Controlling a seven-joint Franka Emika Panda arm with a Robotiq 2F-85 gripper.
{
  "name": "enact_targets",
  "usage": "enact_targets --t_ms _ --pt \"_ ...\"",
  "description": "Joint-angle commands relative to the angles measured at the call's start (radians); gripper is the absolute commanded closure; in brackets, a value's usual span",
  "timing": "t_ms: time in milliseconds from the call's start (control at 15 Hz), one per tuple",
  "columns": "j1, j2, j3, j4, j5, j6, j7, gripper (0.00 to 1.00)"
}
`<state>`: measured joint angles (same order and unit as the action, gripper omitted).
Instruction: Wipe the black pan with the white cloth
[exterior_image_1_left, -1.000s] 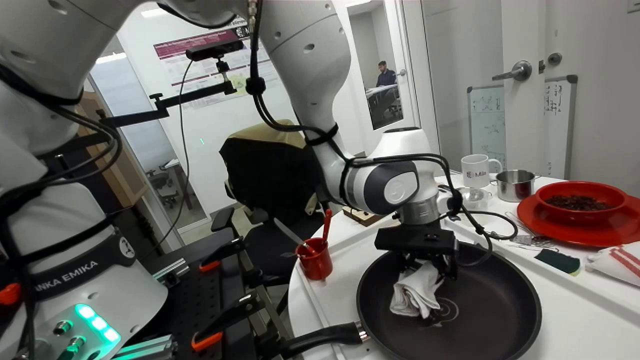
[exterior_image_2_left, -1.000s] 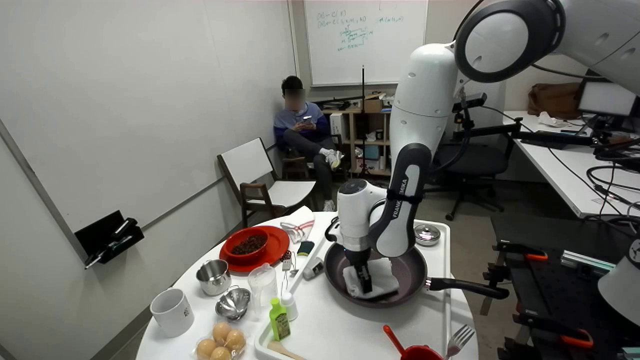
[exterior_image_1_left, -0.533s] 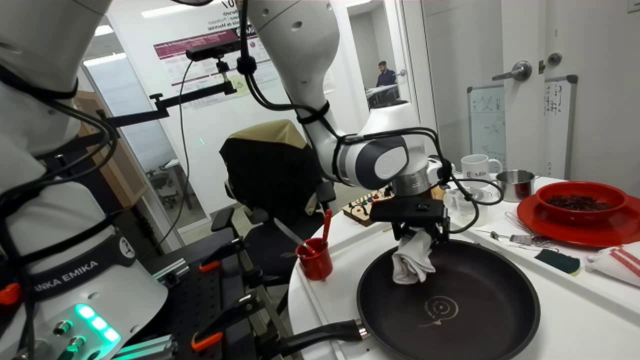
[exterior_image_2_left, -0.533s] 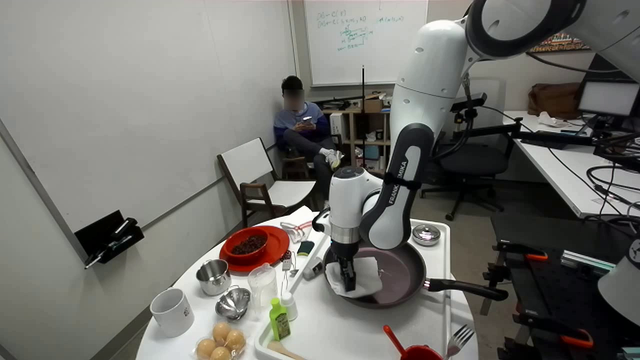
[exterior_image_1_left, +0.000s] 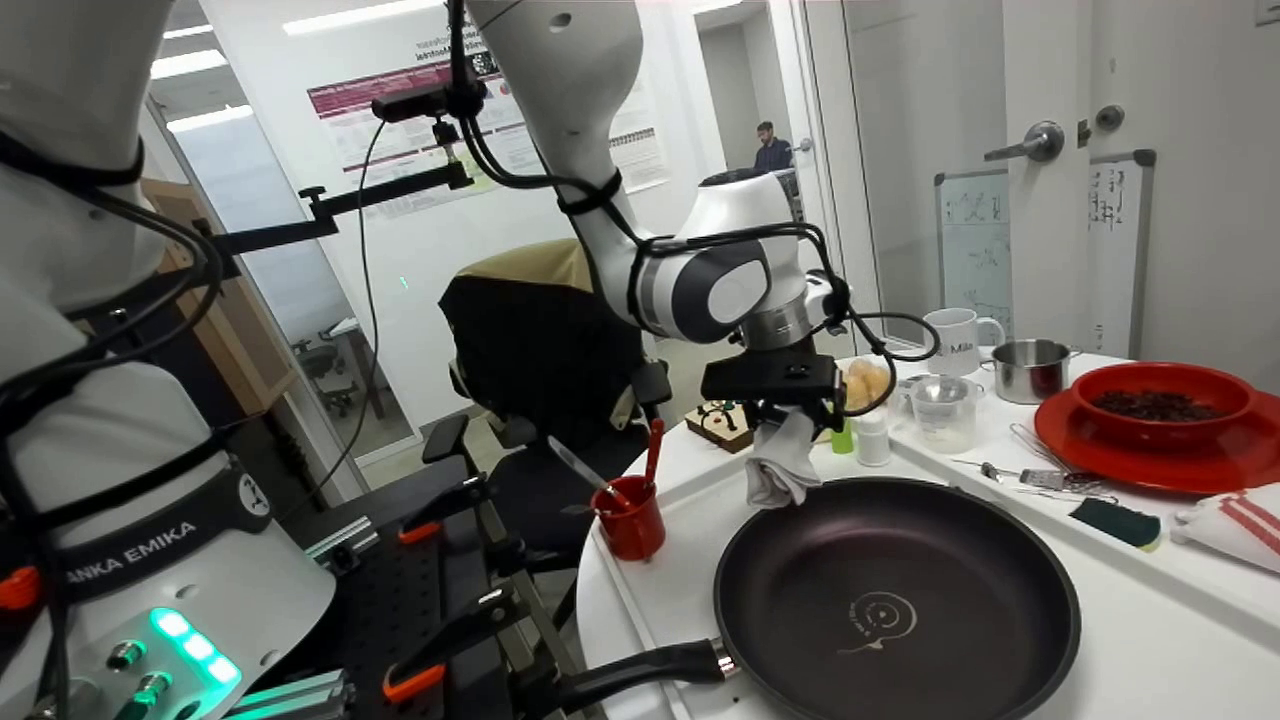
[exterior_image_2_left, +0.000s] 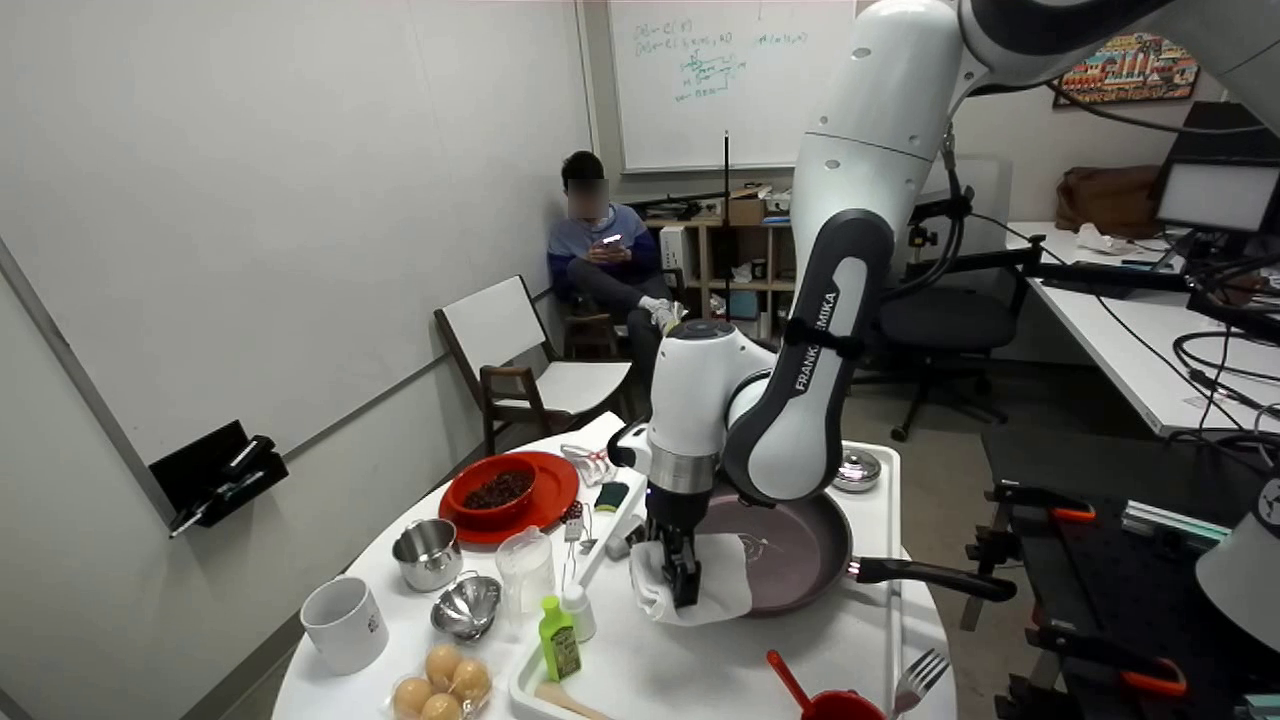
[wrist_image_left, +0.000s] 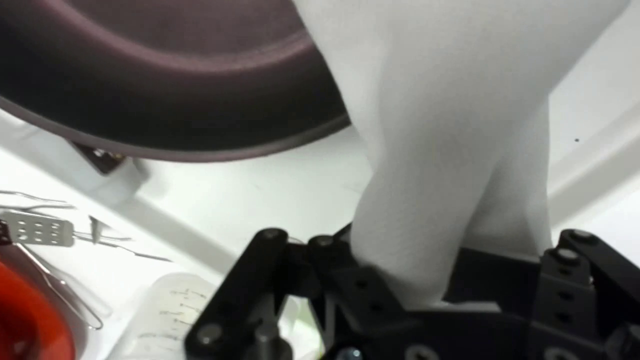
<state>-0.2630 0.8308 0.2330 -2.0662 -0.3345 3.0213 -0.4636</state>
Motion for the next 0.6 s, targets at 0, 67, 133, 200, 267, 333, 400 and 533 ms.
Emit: enact_targets --t_ms 0,67,133,200,267,333,400,533 --pt "-0.037 -0.039 0.084 -0.058 0.033 0.001 -0.027 0.95" --pt "-0.042 -0.035 0.104 -0.057 0.042 -0.006 -0.022 0.95" --pt "-0.043 -0.027 0.117 -0.052 0.054 -0.006 -0.013 0.96" --pt "-0.043 -0.020 0.126 -0.046 0.065 -0.006 -0.006 0.96" --pt "-0.035 -0.009 0.126 -0.034 0.081 -0.007 0.008 0.96" --pt "-0.022 -0.001 0.117 -0.023 0.093 -0.006 0.022 0.96" --pt "0.001 0.008 0.096 -0.008 0.102 -0.014 0.038 0.96" --pt "0.028 0.029 0.070 0.018 0.114 -0.032 0.054 0.96"
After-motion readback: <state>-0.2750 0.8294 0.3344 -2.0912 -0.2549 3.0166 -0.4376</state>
